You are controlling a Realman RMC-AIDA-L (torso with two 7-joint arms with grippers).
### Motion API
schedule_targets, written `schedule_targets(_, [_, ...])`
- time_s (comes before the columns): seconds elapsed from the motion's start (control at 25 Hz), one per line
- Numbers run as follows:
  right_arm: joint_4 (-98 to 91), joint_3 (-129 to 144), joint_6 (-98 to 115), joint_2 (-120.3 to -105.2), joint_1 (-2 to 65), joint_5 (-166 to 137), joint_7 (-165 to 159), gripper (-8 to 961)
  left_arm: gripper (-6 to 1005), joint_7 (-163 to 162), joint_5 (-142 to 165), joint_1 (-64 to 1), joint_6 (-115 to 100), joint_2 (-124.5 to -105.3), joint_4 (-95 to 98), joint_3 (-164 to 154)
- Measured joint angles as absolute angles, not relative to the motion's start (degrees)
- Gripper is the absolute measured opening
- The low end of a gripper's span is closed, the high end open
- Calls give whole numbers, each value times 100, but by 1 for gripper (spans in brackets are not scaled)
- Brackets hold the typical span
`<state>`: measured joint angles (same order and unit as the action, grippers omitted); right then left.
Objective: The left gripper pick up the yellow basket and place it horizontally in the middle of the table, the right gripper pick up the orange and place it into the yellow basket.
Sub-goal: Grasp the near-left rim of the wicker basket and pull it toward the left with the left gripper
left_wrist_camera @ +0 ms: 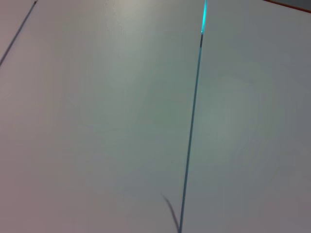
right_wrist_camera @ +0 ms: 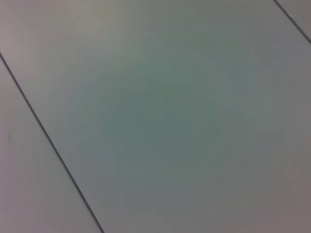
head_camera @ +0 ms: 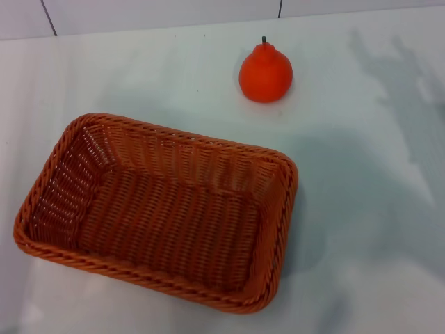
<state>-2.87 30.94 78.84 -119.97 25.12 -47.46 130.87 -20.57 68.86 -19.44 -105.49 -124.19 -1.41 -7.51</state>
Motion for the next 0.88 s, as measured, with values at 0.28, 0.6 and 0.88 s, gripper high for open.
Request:
schedule_targets(0.28, [-254,3094,7850,-11997,2524,-4746,13088,928,605,-2618,6918,-1960,-10549,-12387,56,-798])
schedule_targets(0.6, [-210,3094,7841,-11988,2547,-4746,13086,928,607,-6039,7306,-1964,-10067,-12064,2188,-2146])
schedule_targets(0.88, [-209,3051,7841,-11988,2511,-4746,13086,927,605,-9198,9657,-2000,-9563,-11786,4964,-2461])
